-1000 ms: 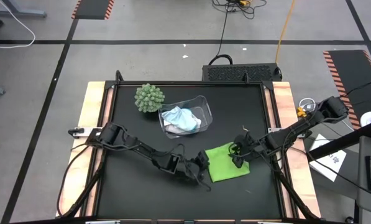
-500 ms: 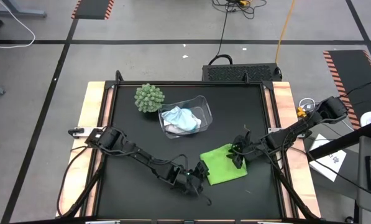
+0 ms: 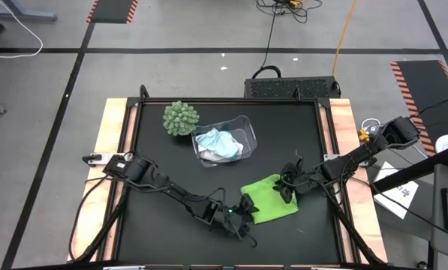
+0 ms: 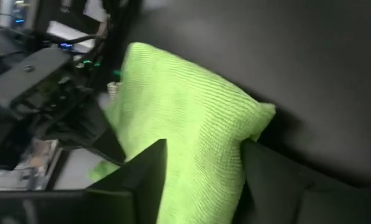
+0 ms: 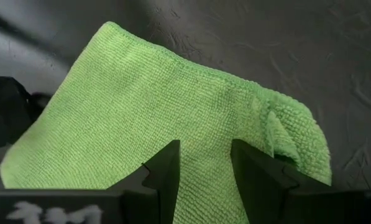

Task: Fold microfiber towels
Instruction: Fold the green towel

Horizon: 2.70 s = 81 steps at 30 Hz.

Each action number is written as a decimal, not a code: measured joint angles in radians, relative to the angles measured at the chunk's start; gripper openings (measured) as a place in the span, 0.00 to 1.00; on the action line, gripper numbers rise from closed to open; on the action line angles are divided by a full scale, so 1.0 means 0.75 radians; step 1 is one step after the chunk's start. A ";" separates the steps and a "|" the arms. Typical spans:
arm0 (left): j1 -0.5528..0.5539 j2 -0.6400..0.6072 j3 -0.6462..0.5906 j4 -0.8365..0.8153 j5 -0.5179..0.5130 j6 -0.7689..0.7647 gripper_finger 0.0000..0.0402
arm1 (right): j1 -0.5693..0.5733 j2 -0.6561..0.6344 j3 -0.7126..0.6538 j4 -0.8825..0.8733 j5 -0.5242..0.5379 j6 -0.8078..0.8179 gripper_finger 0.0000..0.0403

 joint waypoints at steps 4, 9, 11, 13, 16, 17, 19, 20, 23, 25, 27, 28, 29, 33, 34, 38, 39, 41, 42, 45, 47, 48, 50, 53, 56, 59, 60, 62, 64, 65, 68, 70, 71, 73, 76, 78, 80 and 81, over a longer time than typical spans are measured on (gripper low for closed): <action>0.005 0.001 0.001 0.043 -0.038 0.044 0.35 | 0.004 0.000 0.000 0.002 0.002 0.000 0.33; 0.009 0.001 0.001 0.008 -0.082 0.116 0.04 | 0.033 0.000 0.001 0.004 0.002 0.004 0.33; 0.005 0.001 0.005 0.000 -0.082 0.203 0.03 | 0.035 0.012 0.001 0.008 0.004 0.006 0.33; -0.001 0.001 0.034 -0.051 -0.062 0.320 0.04 | 0.035 0.033 0.002 0.014 0.005 0.006 0.33; 0.001 0.008 0.123 -0.199 -0.021 0.455 0.01 | 0.035 0.086 0.006 0.031 0.017 0.026 0.33; 0.004 0.012 0.160 -0.254 -0.016 0.477 0.01 | 0.035 0.106 0.007 0.036 0.021 0.032 0.33; 0.013 0.021 0.228 -0.340 0.011 0.524 0.01 | 0.035 0.148 0.008 0.074 0.036 0.033 0.33; 0.019 0.021 0.262 -0.375 0.031 0.555 0.01 | 0.035 0.170 0.009 0.101 0.038 0.032 0.33; 0.038 0.014 0.348 -0.385 0.083 0.659 0.01 | 0.034 0.223 0.008 0.178 0.036 0.022 0.33; 0.049 0.012 0.390 -0.377 0.085 0.707 0.01 | 0.034 0.255 0.008 0.222 0.035 0.017 0.33; 0.059 0.012 0.416 -0.378 0.119 0.752 0.01 | 0.034 0.282 0.007 0.238 0.034 0.002 0.33; 0.064 0.013 0.431 -0.379 0.136 0.766 0.01 | 0.034 0.295 0.007 0.245 0.036 0.002 0.33; 0.069 0.013 0.447 -0.378 0.148 0.776 0.01 | 0.034 0.305 0.007 0.245 0.040 0.004 0.33; 0.100 0.010 0.474 -0.357 0.197 0.780 0.01 | 0.035 0.331 0.006 0.267 0.047 0.003 0.32; 0.112 0.010 0.474 -0.357 0.225 0.773 0.01 | 0.035 0.341 0.006 0.288 0.047 0.000 0.32; 0.156 0.019 0.473 -0.354 0.298 0.716 0.00 | 0.036 0.371 0.005 0.375 0.074 -0.084 0.32; 0.164 0.024 0.474 -0.346 0.309 0.713 0.00 | 0.036 0.371 0.005 0.389 0.073 -0.103 0.32; 0.167 0.033 0.474 -0.357 0.319 0.712 0.01 | 0.035 0.360 0.005 0.408 0.075 -0.142 0.32; 0.167 0.040 0.473 -0.360 0.331 0.712 0.00 | 0.035 0.352 0.004 0.411 0.076 -0.163 0.32; 0.171 0.064 0.473 -0.328 0.356 0.713 0.00 | 0.036 0.335 0.003 0.409 0.075 -0.221 0.32; 0.172 0.071 0.473 -0.328 0.365 0.713 0.00 | 0.036 0.335 0.003 0.418 0.093 -0.265 0.32; 0.173 0.074 0.474 -0.315 0.372 0.712 0.00 | 0.036 0.335 0.003 0.427 0.102 -0.287 0.32; 0.174 0.081 0.475 -0.319 0.371 0.704 0.00 | 0.034 0.335 0.005 0.434 0.107 -0.331 0.32; 0.174 0.085 0.474 -0.328 0.370 0.701 0.00 | 0.030 0.324 0.022 0.420 0.106 -0.425 0.32; 0.174 0.083 0.474 -0.289 0.371 0.710 0.00 | 0.043 0.318 0.051 0.383 0.104 -0.565 0.32; 0.174 0.083 0.474 -0.247 0.381 0.738 0.00 | 0.082 0.318 0.066 0.288 0.106 -0.597 0.32; 0.176 0.083 0.474 -0.230 0.385 0.741 0.00 | 0.097 0.317 0.073 0.260 0.111 -0.571 0.32; 0.182 0.083 0.474 -0.207 0.396 0.740 0.00 | 0.130 0.315 0.074 0.225 0.145 -0.509 0.32; 0.194 0.083 0.474 -0.195 0.408 0.724 0.00 | 0.171 0.328 0.074 0.219 0.208 -0.442 0.32; 0.199 0.083 0.474 -0.189 0.407 0.712 0.00 | 0.192 0.339 0.074 0.227 0.244 -0.412 0.32; 0.214 0.083 0.473 -0.176 0.373 0.665 0.00 | 0.245 0.383 0.073 0.286 0.319 -0.327 0.32; 0.227 0.083 0.473 -0.171 0.367 0.633 0.00 | 0.270 0.418 0.073 0.333 0.360 -0.282 0.32; 0.232 0.083 0.473 -0.158 0.361 0.623 0.00 | 0.280 0.437 0.076 0.351 0.379 -0.278 0.32; 0.241 0.079 0.474 -0.132 0.355 0.594 0.00 | 0.296 0.470 0.096 0.362 0.411 -0.280 0.32; 0.242 0.077 0.477 -0.128 0.353 0.560 0.00 | 0.320 0.494 0.149 0.348 0.474 -0.386 0.32; 0.239 0.077 0.477 -0.133 0.357 0.559 0.00 | 0.339 0.494 0.194 0.351 0.529 -0.495 0.32; 0.235 0.076 0.477 -0.131 0.364 0.556 0.00 | 0.353 0.493 0.227 0.329 0.560 -0.571 0.32; 0.235 0.076 0.477 -0.132 0.366 0.555 0.00 | 0.358 0.494 0.242 0.310 0.562 -0.597 0.32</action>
